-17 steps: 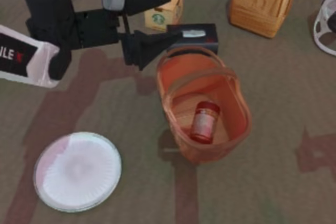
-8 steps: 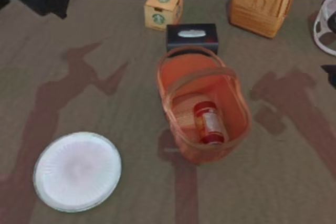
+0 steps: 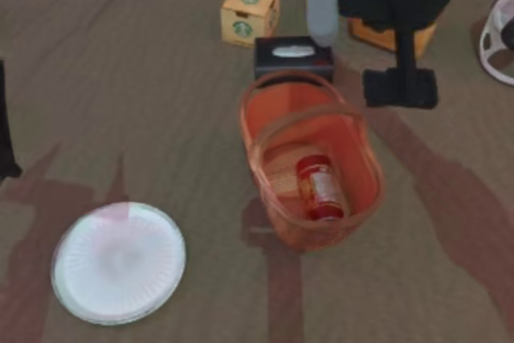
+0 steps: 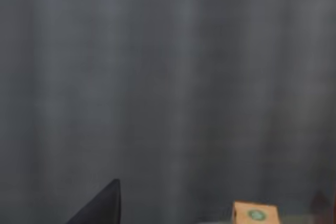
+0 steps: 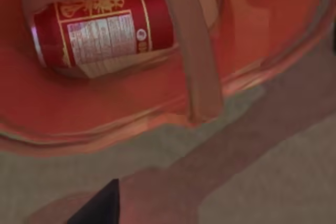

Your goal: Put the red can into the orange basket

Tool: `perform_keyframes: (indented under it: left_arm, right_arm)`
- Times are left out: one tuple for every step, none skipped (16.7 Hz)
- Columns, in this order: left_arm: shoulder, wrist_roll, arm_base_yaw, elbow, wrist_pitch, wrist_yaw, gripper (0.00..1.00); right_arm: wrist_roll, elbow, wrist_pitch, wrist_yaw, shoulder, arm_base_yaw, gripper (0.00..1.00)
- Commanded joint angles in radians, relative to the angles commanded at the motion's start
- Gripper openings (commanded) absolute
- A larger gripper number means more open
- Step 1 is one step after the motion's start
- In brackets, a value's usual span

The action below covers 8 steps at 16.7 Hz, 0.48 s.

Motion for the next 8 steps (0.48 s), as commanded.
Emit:
perform_keyframes:
  left_arm:
    - [-0.073,0.011,0.007,-0.054,-0.041,-0.042,1.00]
    - [-0.146,0.023,0.013,-0.108,-0.081,-0.082,1.00]
    - [-0.210,0.035,0.018,-0.158,-0.117,-0.119,1.00]
    - [-0.262,0.046,0.022,-0.199,-0.147,-0.147,1.00]
    - [-0.308,0.057,0.024,-0.237,-0.174,-0.173,1.00]
    - [-0.341,0.066,0.026,-0.266,-0.194,-0.192,1.00]
    - [-0.366,0.074,0.028,-0.289,-0.210,-0.207,1.00]
    - [-0.381,0.079,0.028,-0.304,-0.220,-0.217,1.00]
  right_arm:
    - [-0.041,0.082,-0.054,0.000,0.082,0.022,1.00]
    - [-0.079,0.156,-0.103,0.000,0.156,0.042,1.00]
    - [-0.113,0.222,-0.147,0.000,0.221,0.060,1.00]
    - [-0.141,0.279,-0.185,0.000,0.277,0.075,1.00]
    - [-0.166,0.325,-0.217,-0.001,0.323,0.088,1.00]
    - [-0.185,0.362,-0.242,-0.001,0.359,0.098,1.00]
    - [-0.199,0.388,-0.261,-0.001,0.385,0.106,1.00]
    - [-0.208,0.404,-0.273,-0.001,0.401,0.111,1.00]
